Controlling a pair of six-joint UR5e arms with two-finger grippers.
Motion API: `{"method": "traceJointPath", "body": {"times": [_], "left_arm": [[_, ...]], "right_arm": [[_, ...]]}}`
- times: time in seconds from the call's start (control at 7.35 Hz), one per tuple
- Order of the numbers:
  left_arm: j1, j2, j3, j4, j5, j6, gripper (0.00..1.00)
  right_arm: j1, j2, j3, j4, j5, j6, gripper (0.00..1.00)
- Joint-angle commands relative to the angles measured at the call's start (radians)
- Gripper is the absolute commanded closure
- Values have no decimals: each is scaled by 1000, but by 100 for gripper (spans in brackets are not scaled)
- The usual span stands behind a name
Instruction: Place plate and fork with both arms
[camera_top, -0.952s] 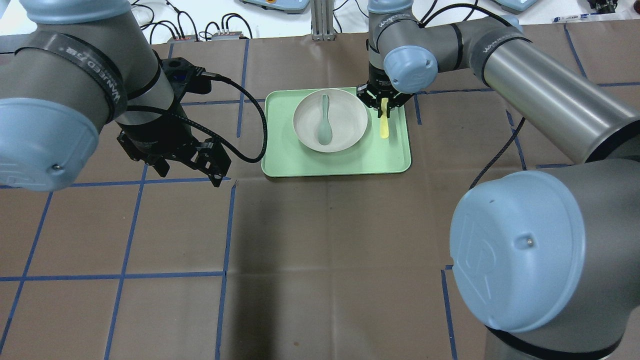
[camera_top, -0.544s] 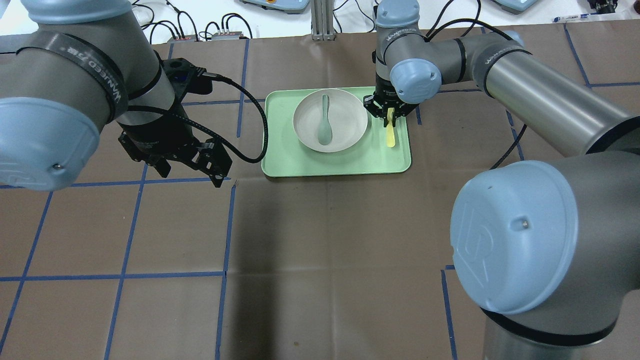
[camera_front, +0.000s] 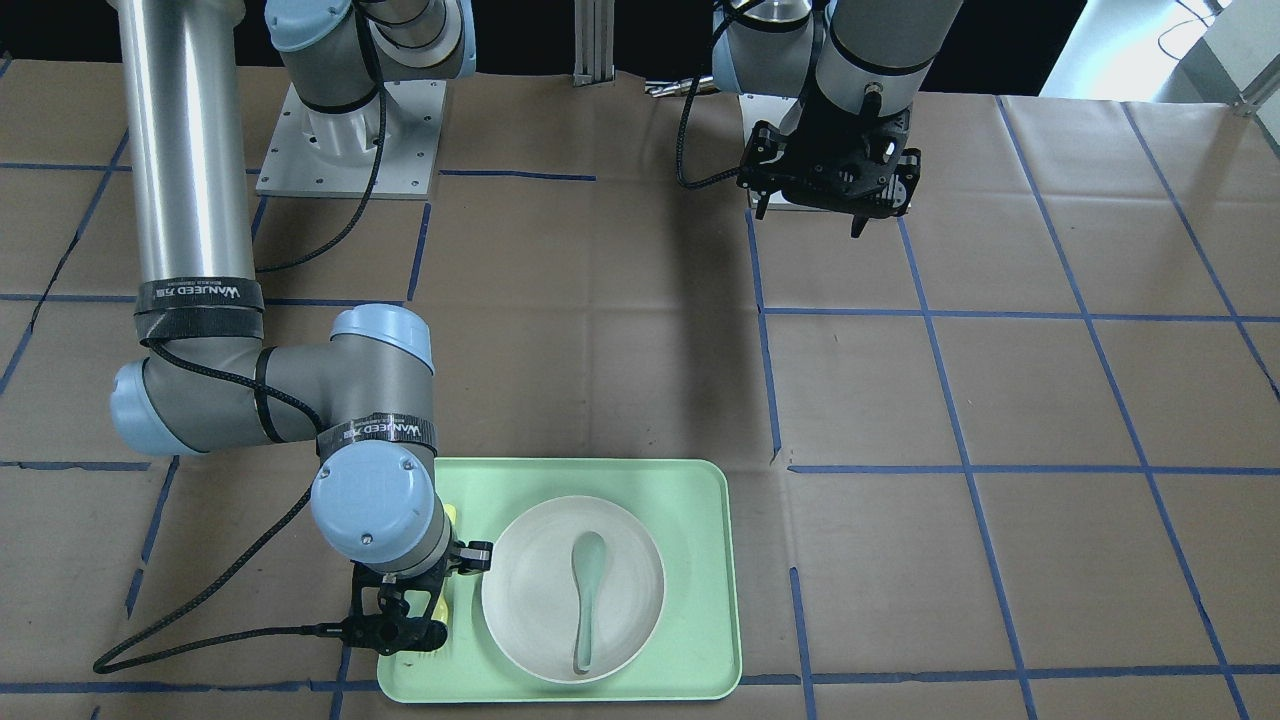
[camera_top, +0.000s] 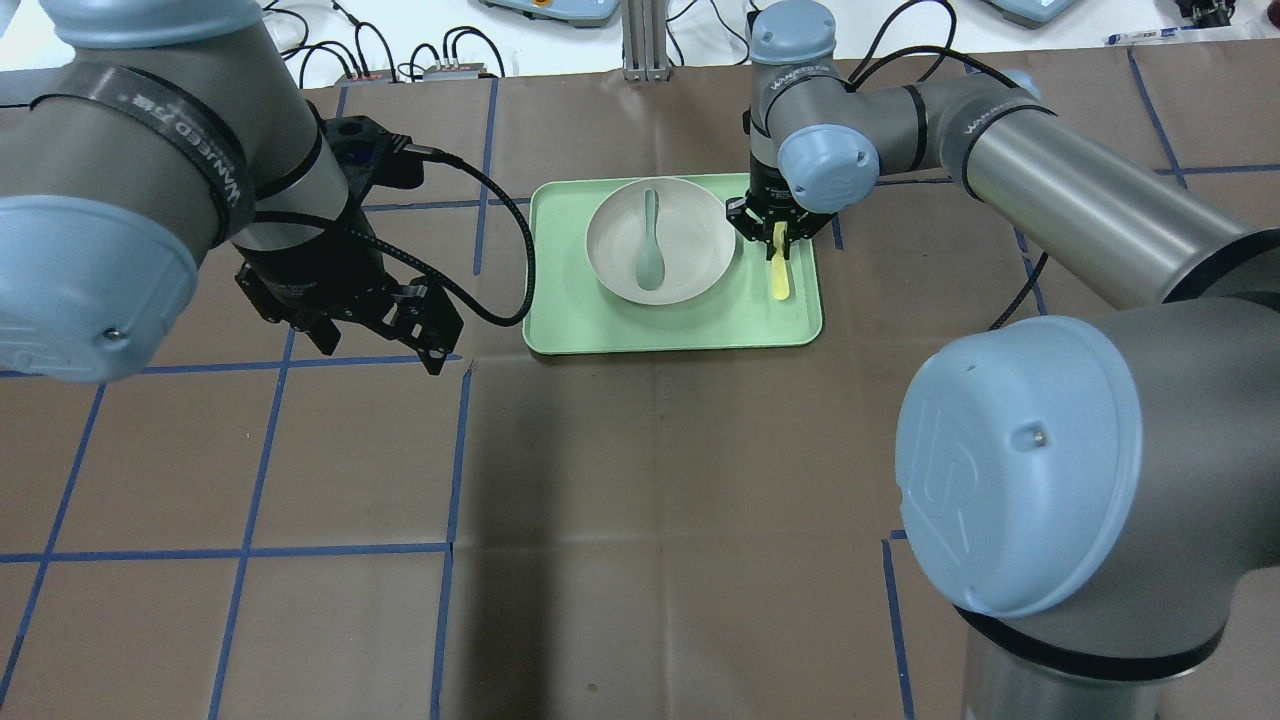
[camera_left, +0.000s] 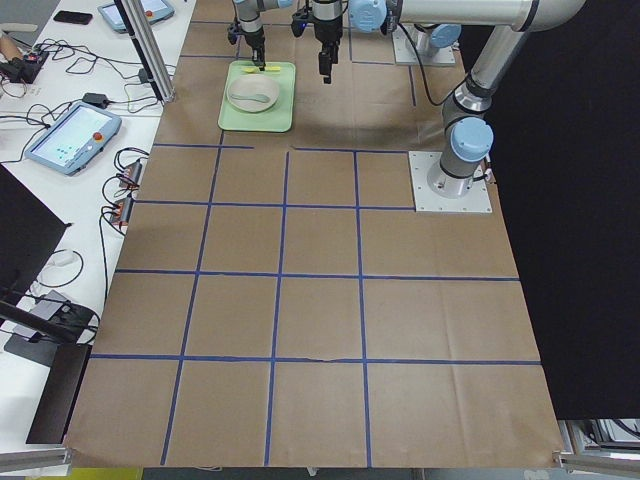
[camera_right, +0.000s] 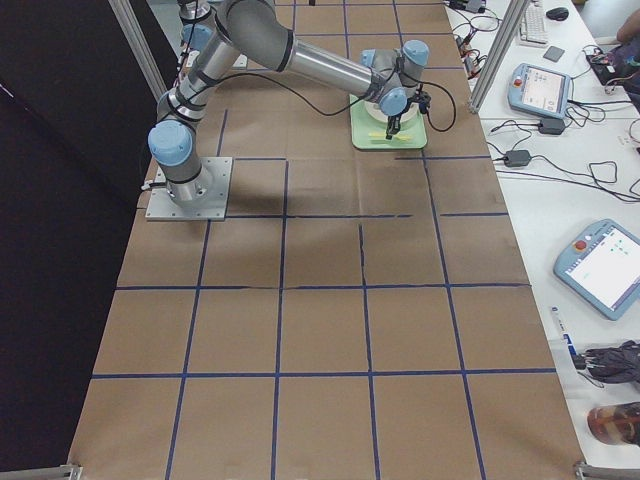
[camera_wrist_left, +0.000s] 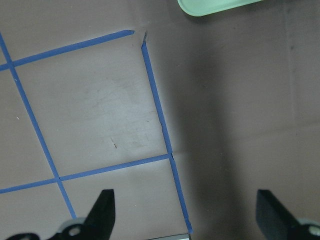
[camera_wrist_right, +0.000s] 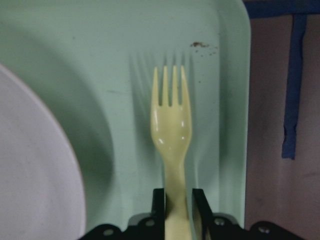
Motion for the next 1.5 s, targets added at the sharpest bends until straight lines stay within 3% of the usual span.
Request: {"method": "traceJointPath", "body": {"times": [0.0,0.27,0.82,1.09,1.36], "left_arm": [[0,-3,0,1,-1,-1,0],[0,-3,1,3,-3,-1,0],[0,-3,2,3,-1,-1,0],[0,-4,2,3,-3,-1,0],[0,-6,2,3,-1,-1,0]], "right_arm": [[-15,-22,-6,4,6,-12,0],[-17,-103,12,26,5,-46,0],[-92,-379,37,393,-1,-185,0],[-138,-559,139,501,2,-222,0],[-132,-693,265,486,11,-218,0]]}}
